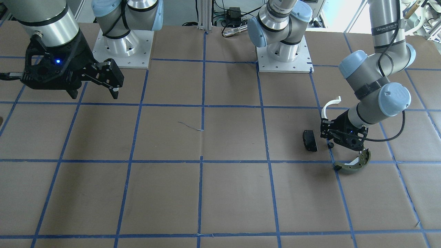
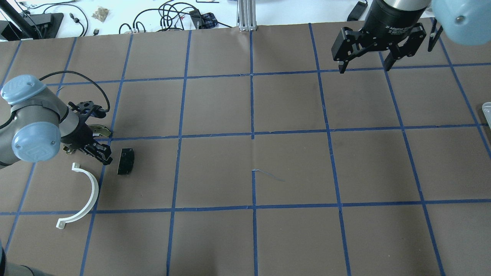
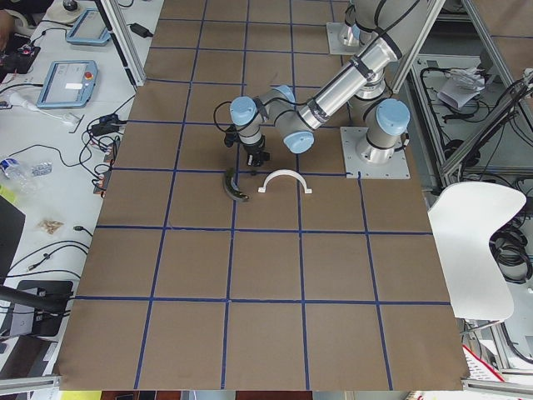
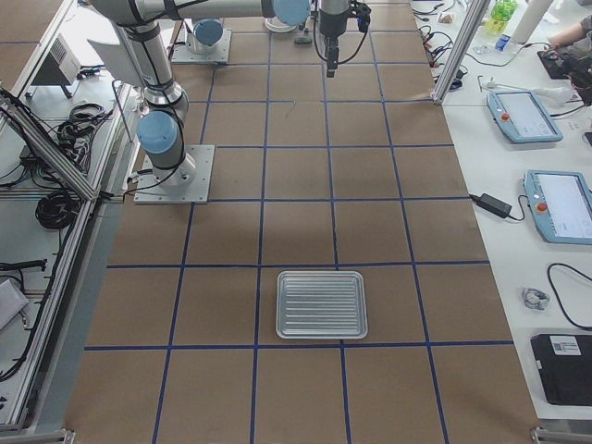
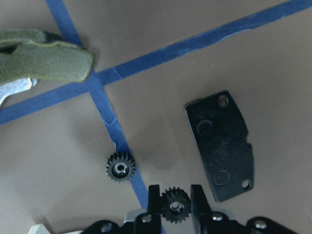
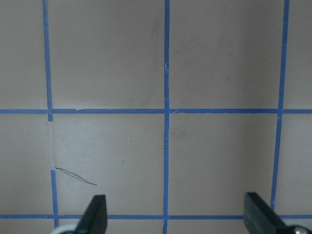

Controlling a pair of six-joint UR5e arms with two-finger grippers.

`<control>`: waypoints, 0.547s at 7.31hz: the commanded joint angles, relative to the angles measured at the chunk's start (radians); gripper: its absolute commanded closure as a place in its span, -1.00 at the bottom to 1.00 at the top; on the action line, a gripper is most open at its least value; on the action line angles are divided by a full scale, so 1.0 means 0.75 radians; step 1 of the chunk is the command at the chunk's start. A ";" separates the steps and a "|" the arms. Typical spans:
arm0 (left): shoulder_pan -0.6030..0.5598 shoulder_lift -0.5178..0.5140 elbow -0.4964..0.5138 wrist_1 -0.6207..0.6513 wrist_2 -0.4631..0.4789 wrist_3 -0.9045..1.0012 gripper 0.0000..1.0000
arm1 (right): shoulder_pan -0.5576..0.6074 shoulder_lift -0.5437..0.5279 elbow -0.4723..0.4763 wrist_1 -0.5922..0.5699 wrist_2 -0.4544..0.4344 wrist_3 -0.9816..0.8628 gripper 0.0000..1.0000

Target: Place bearing gear from tray to pile

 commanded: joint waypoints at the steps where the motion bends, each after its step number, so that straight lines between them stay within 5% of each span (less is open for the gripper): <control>1: 0.001 -0.004 0.002 -0.001 -0.009 -0.010 -1.00 | 0.000 0.000 -0.001 0.000 0.000 0.000 -1.00; 4: -0.052 0.049 0.108 -0.076 -0.001 -0.120 -1.00 | 0.000 0.000 -0.001 0.000 0.000 0.000 -1.00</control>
